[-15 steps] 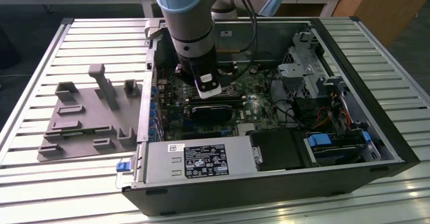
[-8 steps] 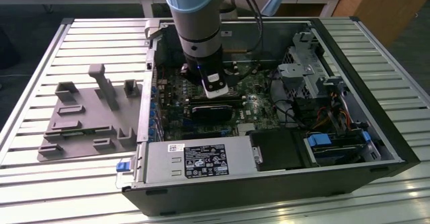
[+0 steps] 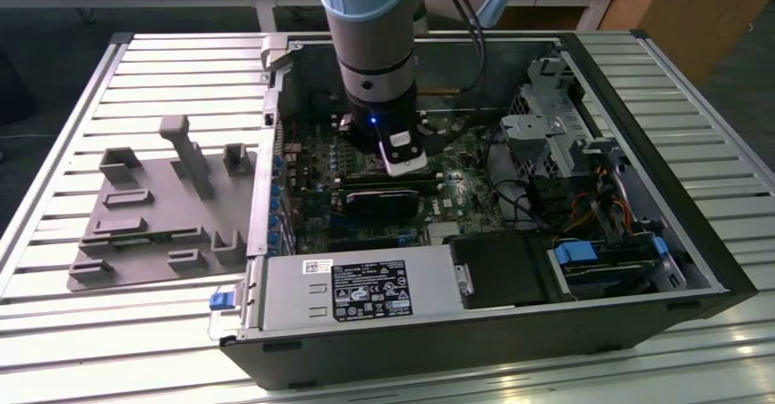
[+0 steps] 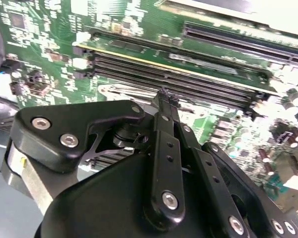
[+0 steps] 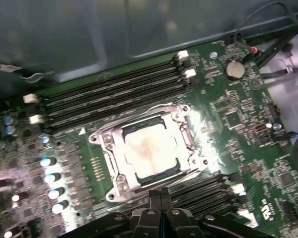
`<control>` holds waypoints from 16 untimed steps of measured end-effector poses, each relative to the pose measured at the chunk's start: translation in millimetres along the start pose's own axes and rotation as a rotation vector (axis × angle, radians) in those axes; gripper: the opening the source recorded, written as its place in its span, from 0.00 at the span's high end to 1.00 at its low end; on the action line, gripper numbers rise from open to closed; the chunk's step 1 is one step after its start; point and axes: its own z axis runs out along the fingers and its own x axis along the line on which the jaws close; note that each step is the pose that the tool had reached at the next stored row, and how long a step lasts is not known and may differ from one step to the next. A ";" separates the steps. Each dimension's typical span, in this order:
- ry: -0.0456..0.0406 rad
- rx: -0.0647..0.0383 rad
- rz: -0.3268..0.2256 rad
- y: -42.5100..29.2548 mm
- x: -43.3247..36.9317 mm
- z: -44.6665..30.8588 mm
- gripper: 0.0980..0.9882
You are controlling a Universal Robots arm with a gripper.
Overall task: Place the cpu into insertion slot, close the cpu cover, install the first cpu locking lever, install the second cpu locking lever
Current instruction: 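Install the second cpu locking lever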
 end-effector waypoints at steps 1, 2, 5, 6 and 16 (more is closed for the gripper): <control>-0.0006 0.002 0.000 1.0 -1.7 0.3 1.00; -0.0015 0.004 0.001 2.1 -3.2 0.7 1.00; -0.0068 0.020 -0.001 10.3 -5.6 2.6 1.00; -0.0084 0.025 -0.002 12.6 -4.9 2.9 1.00; -0.0242 0.071 -0.009 47.8 7.3 8.9 1.00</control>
